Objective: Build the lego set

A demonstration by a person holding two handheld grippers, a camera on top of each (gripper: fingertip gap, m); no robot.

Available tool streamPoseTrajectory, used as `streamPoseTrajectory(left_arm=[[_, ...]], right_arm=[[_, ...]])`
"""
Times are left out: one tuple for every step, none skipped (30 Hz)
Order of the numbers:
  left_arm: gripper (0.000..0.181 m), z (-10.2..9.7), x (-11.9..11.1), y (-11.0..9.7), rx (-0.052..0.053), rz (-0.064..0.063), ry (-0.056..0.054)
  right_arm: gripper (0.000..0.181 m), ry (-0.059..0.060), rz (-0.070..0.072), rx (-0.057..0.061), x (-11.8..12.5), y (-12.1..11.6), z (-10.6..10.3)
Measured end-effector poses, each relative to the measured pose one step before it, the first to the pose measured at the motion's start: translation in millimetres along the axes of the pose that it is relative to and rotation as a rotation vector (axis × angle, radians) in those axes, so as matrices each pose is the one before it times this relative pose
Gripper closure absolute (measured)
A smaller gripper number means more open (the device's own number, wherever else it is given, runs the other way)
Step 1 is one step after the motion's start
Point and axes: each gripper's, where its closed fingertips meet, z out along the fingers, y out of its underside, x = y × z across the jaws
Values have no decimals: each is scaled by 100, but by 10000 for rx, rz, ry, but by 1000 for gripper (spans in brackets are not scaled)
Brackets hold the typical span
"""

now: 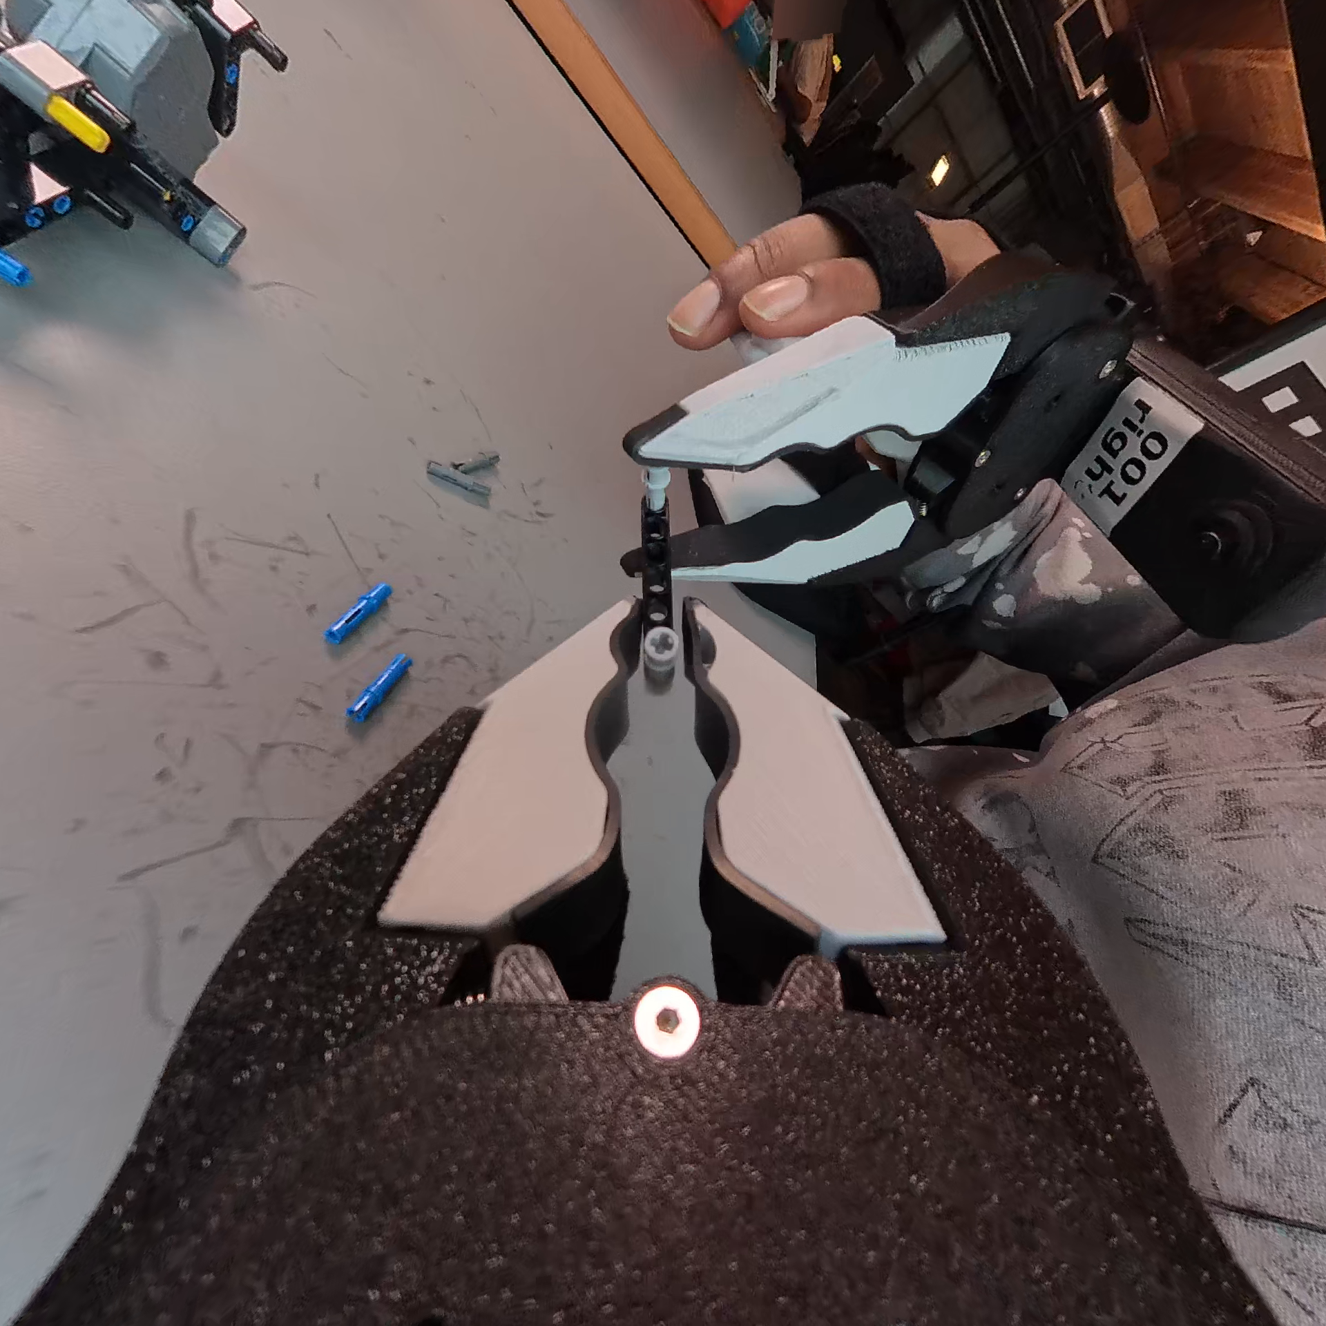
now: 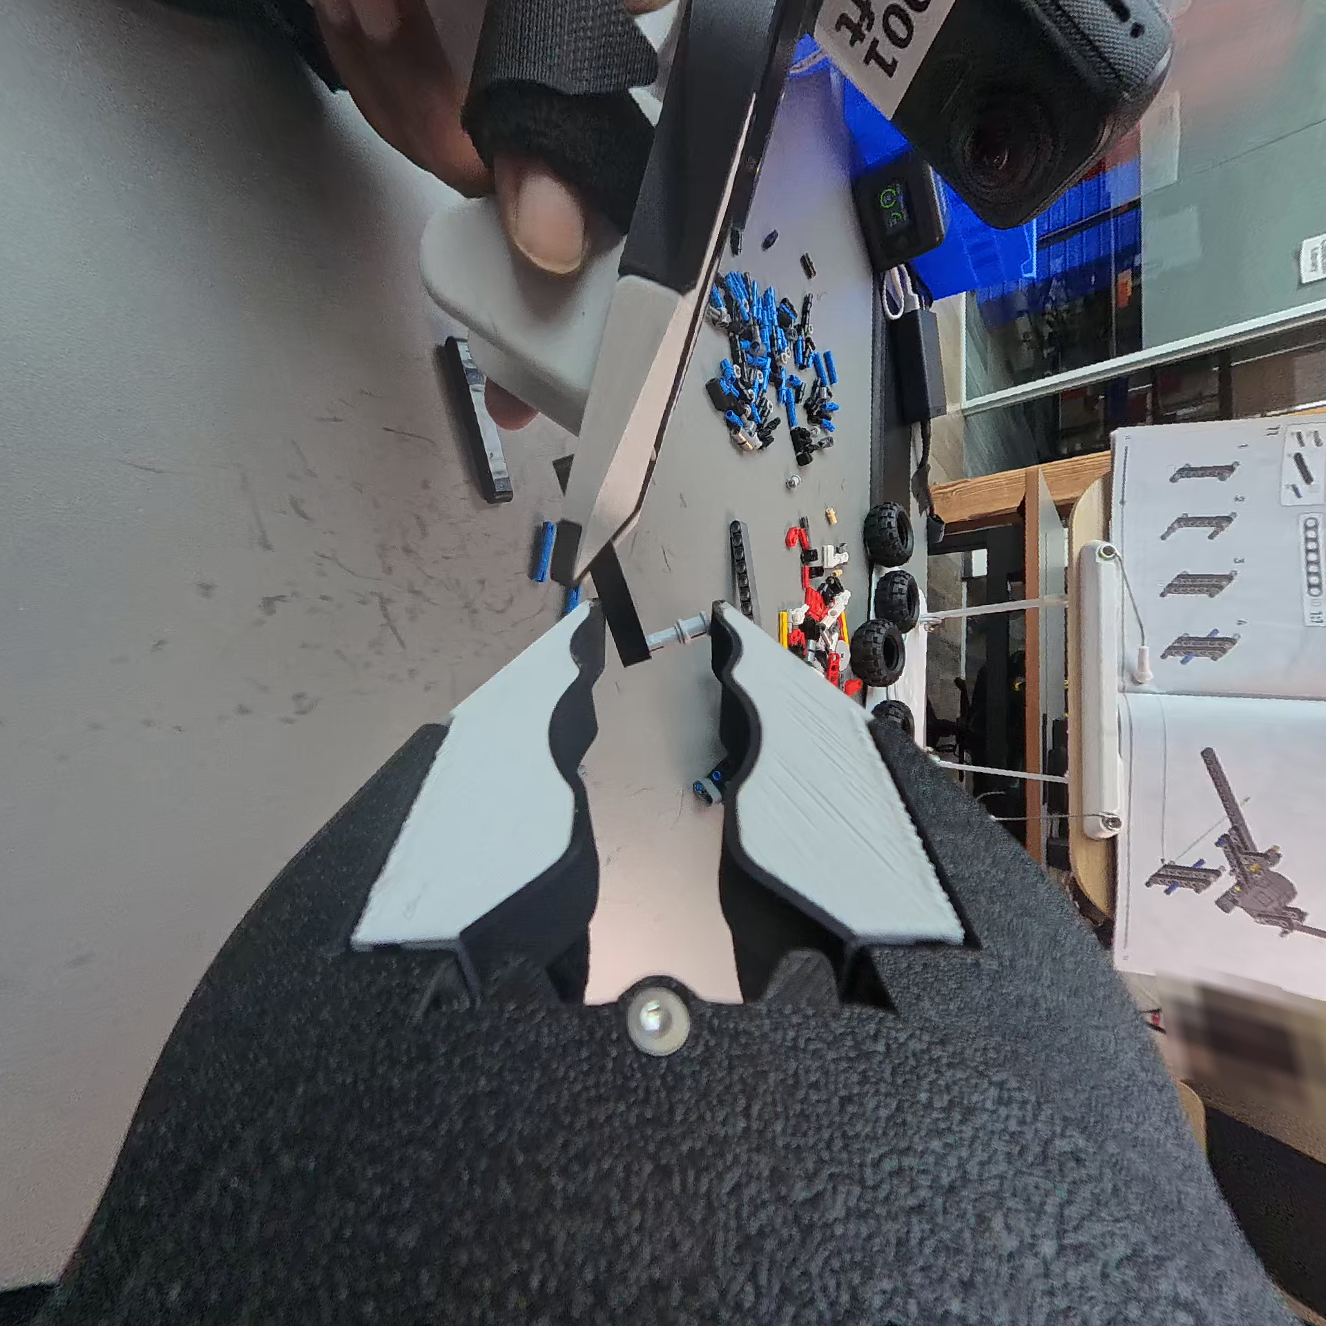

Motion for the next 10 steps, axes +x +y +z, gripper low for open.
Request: streamPoseTrajectory(left_arm=[[169,-154,68,-59,42,37,39],[171,-134,4,-21,19,57,-23],[175,-29,-120,53,-27,117,-130],[175,68,-164,-15,13,130,-200],[175,137,-152,-4,-5,93,-208],[175,123,-166,-9,-19,49,-204],[175,55,-160,-70,30,-15,-157],[175,15,-115,-61,39,-62,-92],[175,9,-85,-52,51,-61,-73],[175,32,-62,-42,43,-43,-81]], right_arm=[[151,25,-144,4,92,203,-54],[151,20,-212,58,53,133,-56],[151,-30,-188,140,-58,-26,-76],[151,-8,-59,37,-1,19,-7],[151,-24,-42,-125,-1,208,84],[151,-24,-11,-122,-43,145,92],[151,39,82,-171,56,174,97],[150,23,158,-144,13,92,131],[150,34,177,-128,29,64,73],[149,34,132,-110,20,46,61]])
